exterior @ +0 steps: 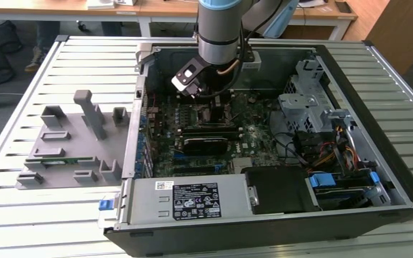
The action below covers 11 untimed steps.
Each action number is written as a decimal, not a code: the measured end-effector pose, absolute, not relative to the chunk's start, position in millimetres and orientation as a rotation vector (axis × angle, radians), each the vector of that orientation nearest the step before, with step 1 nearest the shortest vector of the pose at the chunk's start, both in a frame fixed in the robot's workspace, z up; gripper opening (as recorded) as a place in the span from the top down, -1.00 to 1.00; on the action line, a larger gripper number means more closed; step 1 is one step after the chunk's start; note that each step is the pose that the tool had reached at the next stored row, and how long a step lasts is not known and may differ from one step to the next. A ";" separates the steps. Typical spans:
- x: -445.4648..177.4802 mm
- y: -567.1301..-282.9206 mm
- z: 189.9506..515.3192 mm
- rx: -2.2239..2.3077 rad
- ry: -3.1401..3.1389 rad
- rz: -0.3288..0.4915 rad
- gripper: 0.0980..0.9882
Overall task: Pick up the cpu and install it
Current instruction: 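Place the cpu into insertion slot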
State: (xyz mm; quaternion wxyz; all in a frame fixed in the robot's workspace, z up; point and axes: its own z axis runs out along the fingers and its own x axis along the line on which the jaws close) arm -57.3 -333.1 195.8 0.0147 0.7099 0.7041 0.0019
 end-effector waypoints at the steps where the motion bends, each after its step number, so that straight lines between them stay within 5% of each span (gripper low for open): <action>1: -57.4 -333.1 195.8 2.210 2.192 0.006 -0.12; 7: -57.4 -332.4 196.1 2.210 2.191 0.005 -0.12; 11: -57.4 -332.2 196.2 2.210 2.191 0.005 0.06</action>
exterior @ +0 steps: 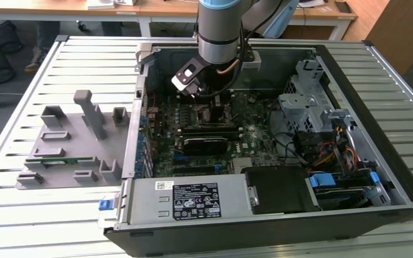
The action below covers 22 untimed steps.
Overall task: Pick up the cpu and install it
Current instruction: 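Place the cpu into insertion slot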
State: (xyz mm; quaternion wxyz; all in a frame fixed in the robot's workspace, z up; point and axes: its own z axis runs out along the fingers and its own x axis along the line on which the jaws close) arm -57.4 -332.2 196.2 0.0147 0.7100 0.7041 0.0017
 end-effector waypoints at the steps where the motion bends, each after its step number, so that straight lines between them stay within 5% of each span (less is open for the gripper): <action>1: -57.4 -332.2 196.2 2.210 2.191 0.005 0.06; 10: -57.2 -332.1 196.0 2.210 2.191 0.006 0.03; 11: -57.2 -332.1 196.1 2.210 2.191 0.006 -0.11; 19: -57.2 -332.1 203.3 2.210 2.192 0.005 -0.11; 22: -57.2 -332.2 207.4 2.210 2.192 0.005 0.06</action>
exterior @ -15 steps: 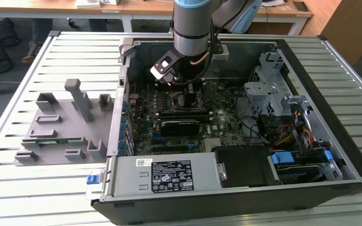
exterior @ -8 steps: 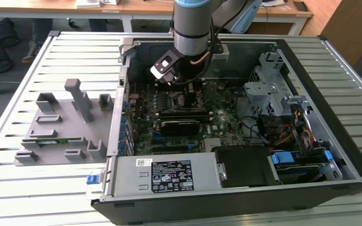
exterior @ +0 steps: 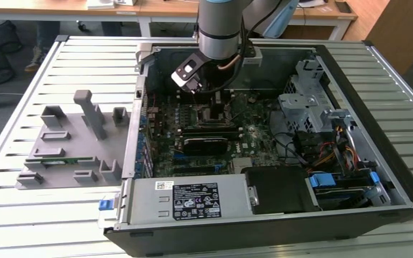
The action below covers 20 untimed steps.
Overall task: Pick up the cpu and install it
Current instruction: 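Place the cpu into insertion slot, then close the cpu cover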
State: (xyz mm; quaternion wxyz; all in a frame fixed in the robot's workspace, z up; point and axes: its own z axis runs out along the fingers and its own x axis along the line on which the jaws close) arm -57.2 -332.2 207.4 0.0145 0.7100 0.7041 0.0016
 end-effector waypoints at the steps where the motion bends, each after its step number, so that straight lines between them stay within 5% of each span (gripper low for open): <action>1: -57.2 -332.2 208.9 2.210 2.192 0.005 0.20; 6: -57.2 -332.2 214.8 2.211 2.192 0.003 0.73; 9: -57.2 -332.2 217.4 2.211 2.193 0.002 0.87; 20: -57.1 -332.2 226.7 2.212 2.194 0.000 0.87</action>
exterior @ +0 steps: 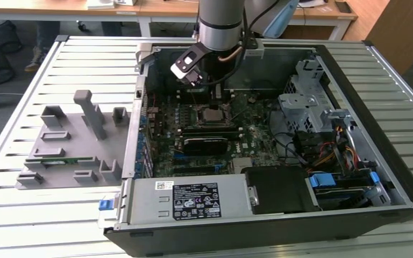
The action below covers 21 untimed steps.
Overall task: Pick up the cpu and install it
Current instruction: 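Close the cpu cover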
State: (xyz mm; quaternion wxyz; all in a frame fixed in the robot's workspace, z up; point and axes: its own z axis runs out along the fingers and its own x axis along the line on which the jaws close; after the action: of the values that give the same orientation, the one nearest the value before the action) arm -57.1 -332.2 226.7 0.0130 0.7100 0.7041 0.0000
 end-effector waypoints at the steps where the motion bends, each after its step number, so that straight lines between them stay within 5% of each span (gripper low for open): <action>1: -57.1 -332.2 228.3 2.212 2.194 0.000 0.87; 21: -57.1 -340.2 286.7 2.219 2.200 0.010 0.87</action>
State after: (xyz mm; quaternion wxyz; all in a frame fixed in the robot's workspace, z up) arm -57.1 -340.2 286.7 0.0082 0.7101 0.7041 0.0033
